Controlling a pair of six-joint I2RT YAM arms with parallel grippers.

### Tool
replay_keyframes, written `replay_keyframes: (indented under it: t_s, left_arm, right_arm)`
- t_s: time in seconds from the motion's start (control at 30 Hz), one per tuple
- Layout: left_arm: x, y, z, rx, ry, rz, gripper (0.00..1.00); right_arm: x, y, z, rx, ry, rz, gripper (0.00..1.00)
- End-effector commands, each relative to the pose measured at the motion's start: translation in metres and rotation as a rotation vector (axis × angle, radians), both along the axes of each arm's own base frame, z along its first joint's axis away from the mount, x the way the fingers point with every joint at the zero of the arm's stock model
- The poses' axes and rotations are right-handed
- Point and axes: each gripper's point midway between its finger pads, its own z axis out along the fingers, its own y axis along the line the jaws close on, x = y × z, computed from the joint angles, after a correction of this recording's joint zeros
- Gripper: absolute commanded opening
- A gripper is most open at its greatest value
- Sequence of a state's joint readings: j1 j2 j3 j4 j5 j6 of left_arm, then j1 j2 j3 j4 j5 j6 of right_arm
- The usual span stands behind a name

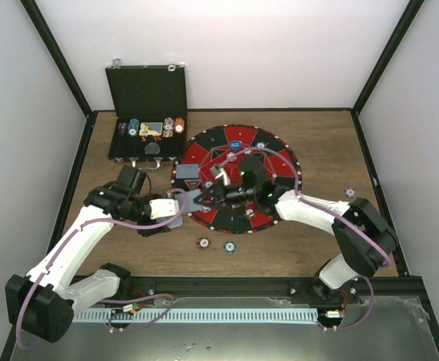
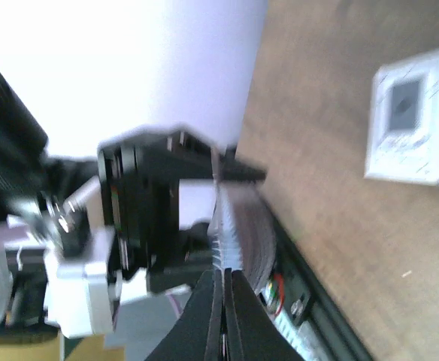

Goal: Distribute texas hold em gaming equipment

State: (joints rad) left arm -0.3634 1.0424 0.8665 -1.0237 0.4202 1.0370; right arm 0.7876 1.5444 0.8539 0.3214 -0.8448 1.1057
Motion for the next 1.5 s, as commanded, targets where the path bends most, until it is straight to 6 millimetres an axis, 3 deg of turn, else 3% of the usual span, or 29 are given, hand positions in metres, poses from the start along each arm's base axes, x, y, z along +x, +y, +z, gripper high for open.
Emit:
replay_keyframes:
  t_s: [0.0,0.2,0.33,0.4,0.43,0.57,0.73,0.87,1.0,1.03,1.1,1.13,1.33,1.47]
  left_arm:
    - [-0.003,0.003,0.003,0.014,-0.003,-0.008,0.07]
    - [-0.003,0.003,0.006,0.011,-0.003,-0.009,0.07]
    - [-0.006,0.004,0.006,0.014,0.003,-0.009,0.07]
    - [-0.006,0.004,0.007,0.017,-0.003,-0.008,0.07]
    - [-0.006,0.005,0.008,0.019,-0.004,-0.006,0.07]
    - [-0.006,0.006,0.01,0.02,-0.013,-0.007,0.07]
    - [-0.009,0.006,0.009,0.02,-0.004,-0.009,0.07]
    - [-0.011,0.005,0.01,0.011,0.0,-0.014,0.07]
    - [-0.012,0.006,0.009,0.013,-0.002,-0.016,0.07]
    - [-0.012,0.006,0.009,0.013,-0.002,-0.016,0.07]
    - [-0.011,0.005,0.01,0.011,-0.002,-0.016,0.07]
    - [-0.011,0.005,0.01,0.009,-0.001,-0.013,0.07]
    - [-0.012,0.006,0.009,0.009,0.0,-0.007,0.07]
    - [-0.01,0.005,0.008,0.009,0.004,-0.001,0.07]
  right_arm:
    - [0.054,-0.042,0.019,0.005,-0.062,-0.11,0.01]
    - [0.124,-0.082,0.003,-0.043,-0.049,-0.206,0.01]
    - [0.19,-0.095,-0.012,-0.097,-0.049,-0.27,0.01]
    - [0.223,-0.1,-0.025,-0.131,-0.047,-0.296,0.01]
    - [0.238,-0.101,-0.043,-0.162,-0.013,-0.304,0.01]
    - [0.291,-0.104,-0.079,-0.253,0.008,-0.345,0.01]
    - [0.336,-0.109,-0.115,-0.34,0.018,-0.399,0.01]
    - [0.356,-0.116,-0.138,-0.396,0.027,-0.435,0.01]
    - [0.374,-0.123,-0.125,-0.424,-0.034,-0.479,0.08]
    - [0.376,-0.126,-0.122,-0.434,-0.045,-0.487,0.12]
    - [0.378,-0.131,-0.116,-0.455,-0.062,-0.501,0.38]
    - [0.378,-0.134,-0.113,-0.47,-0.071,-0.509,0.45]
    - [0.369,-0.15,-0.052,-0.512,-0.164,-0.566,0.52]
    - [0.335,-0.145,-0.013,-0.495,-0.208,-0.577,0.56]
